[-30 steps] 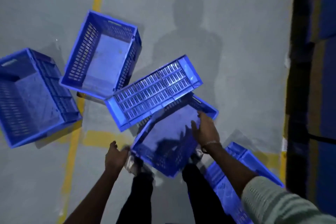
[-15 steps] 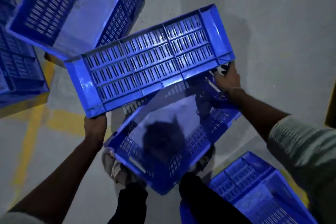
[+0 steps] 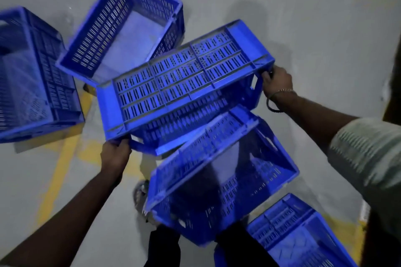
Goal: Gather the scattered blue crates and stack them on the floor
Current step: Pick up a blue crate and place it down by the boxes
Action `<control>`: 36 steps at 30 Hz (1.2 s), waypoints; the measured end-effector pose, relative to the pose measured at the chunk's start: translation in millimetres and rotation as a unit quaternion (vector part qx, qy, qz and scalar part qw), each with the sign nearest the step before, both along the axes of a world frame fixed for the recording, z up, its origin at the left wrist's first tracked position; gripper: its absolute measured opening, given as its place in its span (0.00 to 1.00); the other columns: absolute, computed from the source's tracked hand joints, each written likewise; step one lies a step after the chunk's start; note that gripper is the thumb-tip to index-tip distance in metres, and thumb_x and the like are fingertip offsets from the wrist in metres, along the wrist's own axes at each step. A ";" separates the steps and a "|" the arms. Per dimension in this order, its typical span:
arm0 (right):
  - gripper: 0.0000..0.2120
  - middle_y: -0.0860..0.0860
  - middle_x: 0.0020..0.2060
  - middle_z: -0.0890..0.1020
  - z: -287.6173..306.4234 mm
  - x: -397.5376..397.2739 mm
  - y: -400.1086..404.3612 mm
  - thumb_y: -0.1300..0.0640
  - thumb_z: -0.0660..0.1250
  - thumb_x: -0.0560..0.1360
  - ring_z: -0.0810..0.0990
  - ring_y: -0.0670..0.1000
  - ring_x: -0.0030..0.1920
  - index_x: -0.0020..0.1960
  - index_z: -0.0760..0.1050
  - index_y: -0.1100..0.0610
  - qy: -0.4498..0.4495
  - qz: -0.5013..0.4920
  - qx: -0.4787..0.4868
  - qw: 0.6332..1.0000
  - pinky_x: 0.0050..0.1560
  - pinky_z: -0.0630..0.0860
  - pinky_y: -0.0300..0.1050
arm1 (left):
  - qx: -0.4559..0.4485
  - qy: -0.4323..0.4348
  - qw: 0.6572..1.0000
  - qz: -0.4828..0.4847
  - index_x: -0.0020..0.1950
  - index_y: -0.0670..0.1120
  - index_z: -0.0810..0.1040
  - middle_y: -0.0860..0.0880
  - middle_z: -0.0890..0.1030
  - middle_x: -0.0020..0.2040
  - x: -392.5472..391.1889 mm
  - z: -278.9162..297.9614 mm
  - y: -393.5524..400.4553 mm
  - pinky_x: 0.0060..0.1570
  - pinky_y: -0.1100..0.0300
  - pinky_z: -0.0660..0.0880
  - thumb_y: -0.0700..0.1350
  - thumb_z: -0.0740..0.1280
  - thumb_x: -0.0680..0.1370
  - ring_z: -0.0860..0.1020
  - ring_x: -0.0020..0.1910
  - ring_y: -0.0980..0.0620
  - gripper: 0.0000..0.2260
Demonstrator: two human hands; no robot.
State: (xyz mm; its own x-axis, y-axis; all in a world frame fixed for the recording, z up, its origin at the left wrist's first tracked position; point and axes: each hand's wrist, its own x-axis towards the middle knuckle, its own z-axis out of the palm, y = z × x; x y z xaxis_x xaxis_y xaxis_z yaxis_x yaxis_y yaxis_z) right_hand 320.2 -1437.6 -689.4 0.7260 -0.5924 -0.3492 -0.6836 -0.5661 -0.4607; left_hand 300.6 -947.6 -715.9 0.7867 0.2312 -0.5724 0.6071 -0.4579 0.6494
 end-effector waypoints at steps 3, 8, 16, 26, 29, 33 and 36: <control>0.13 0.63 0.50 0.83 43.7 18.3 6.6 0.54 0.60 0.80 0.79 0.67 0.52 0.56 0.77 0.61 -0.021 0.009 0.006 1.000 0.47 0.73 0.53 | -0.028 -0.020 0.999 0.004 0.39 0.47 0.73 0.40 0.74 0.35 -0.1 45.5 -4.3 0.37 0.45 0.68 0.44 0.66 0.79 0.69 0.34 0.46 0.09; 0.13 0.63 0.51 0.83 94.0 50.0 25.9 0.55 0.60 0.79 0.79 0.66 0.53 0.57 0.78 0.60 -0.045 0.032 0.015 0.998 0.44 0.68 0.48 | -0.024 -0.023 0.997 0.064 0.40 0.46 0.73 0.41 0.72 0.33 1.8 84.8 3.2 0.39 0.45 0.66 0.34 0.64 0.83 0.67 0.32 0.47 0.13; 0.10 0.63 0.46 0.84 128.8 69.2 64.2 0.55 0.62 0.78 0.79 0.67 0.47 0.51 0.78 0.61 -0.029 0.118 -0.003 0.993 0.41 0.67 0.48 | -0.011 -0.029 0.995 0.090 0.44 0.38 0.75 0.39 0.75 0.34 -16.6 123.4 58.6 0.38 0.45 0.70 0.42 0.67 0.83 0.71 0.34 0.45 0.11; 0.26 0.66 0.46 0.82 255.0 40.8 160.5 0.37 0.58 0.77 0.81 0.68 0.49 0.47 0.79 0.61 0.097 0.242 -0.050 0.964 0.47 0.76 0.55 | 0.067 -0.011 0.980 0.187 0.50 0.46 0.74 0.41 0.80 0.46 -94.8 254.3 136.7 0.46 0.48 0.73 0.61 0.68 0.80 0.77 0.45 0.46 0.18; 0.27 0.65 0.49 0.83 307.4 26.4 194.6 0.36 0.60 0.76 0.82 0.67 0.52 0.50 0.80 0.60 0.123 0.268 -0.071 0.953 0.50 0.77 0.54 | 0.058 0.019 0.983 0.173 0.58 0.47 0.73 0.39 0.82 0.54 -145.6 316.5 164.7 0.49 0.48 0.78 0.52 0.72 0.78 0.79 0.50 0.42 0.15; 0.28 0.66 0.51 0.82 370.2 1.5 231.5 0.36 0.59 0.78 0.81 0.66 0.53 0.52 0.80 0.62 0.118 0.291 -0.096 0.945 0.53 0.75 0.54 | -0.025 0.012 0.983 0.184 0.65 0.44 0.70 0.44 0.79 0.55 -217.0 392.5 184.6 0.36 0.67 0.79 0.34 0.73 0.78 0.78 0.47 0.48 0.19; 0.30 0.66 0.48 0.82 410.3 -22.1 272.1 0.34 0.59 0.78 0.81 0.67 0.52 0.48 0.81 0.61 0.095 0.286 -0.083 0.950 0.51 0.75 0.54 | -0.056 -0.011 0.970 0.236 0.71 0.48 0.71 0.48 0.81 0.55 -260.5 422.5 196.1 0.42 0.59 0.81 0.34 0.71 0.80 0.81 0.47 0.54 0.22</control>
State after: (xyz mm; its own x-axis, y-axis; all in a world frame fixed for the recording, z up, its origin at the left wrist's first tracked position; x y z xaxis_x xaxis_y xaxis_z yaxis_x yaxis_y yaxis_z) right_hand 298.1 -1165.5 -279.1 0.8786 -0.1782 -0.4431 -0.3042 -0.9240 -0.2315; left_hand 40.1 -751.5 -293.4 0.6204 0.5053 -0.5998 0.7177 -0.0573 0.6940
